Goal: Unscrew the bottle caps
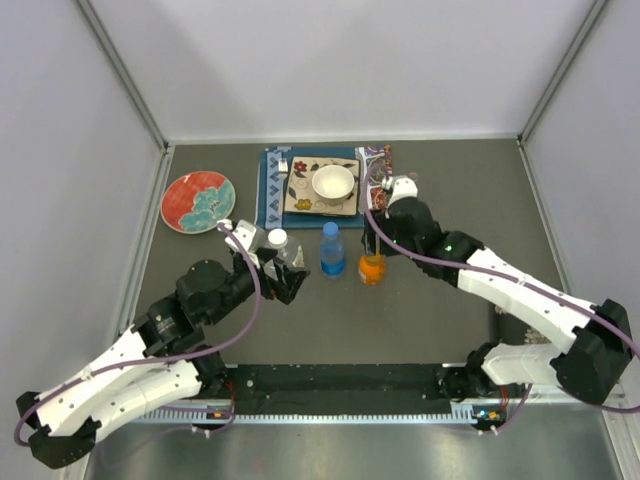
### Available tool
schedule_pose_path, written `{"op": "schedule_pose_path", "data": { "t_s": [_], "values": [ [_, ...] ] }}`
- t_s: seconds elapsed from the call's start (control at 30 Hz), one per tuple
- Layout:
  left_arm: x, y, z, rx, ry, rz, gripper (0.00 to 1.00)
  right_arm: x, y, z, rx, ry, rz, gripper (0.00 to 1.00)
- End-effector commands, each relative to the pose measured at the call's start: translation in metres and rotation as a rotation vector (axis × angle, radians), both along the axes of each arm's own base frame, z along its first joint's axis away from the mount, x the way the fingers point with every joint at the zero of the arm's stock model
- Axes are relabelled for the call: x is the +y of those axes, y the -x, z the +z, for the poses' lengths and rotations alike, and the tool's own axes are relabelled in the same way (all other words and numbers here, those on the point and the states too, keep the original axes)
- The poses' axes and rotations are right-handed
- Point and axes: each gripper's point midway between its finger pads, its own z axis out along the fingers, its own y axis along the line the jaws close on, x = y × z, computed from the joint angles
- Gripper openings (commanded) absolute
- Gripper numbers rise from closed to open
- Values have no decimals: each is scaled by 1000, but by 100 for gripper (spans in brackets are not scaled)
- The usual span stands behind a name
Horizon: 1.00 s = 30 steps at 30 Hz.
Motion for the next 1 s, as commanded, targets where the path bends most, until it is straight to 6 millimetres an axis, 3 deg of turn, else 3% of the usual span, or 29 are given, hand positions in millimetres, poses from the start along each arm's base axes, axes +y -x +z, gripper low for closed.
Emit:
{"op": "schedule_pose_path", "data": {
  "t_s": [0.0,0.4,0.7,0.8,0.97],
  "values": [
    [5,-2,22,-7,73,42,99,-8,13,-6,-1,-9,-39,72],
    [-5,10,11,29,88,-35,99,13,21,-55,94,37,-1,74],
    [0,14,6,34,98,-31,99,6,8,-82,113,116,-86,68],
    [1,14,4,35,99,-27,99,8,5,-85,115,121,-92,62],
    [2,15,3,38,98,-27,99,7,8,-93,134,121,-94,43]
  ]
}}
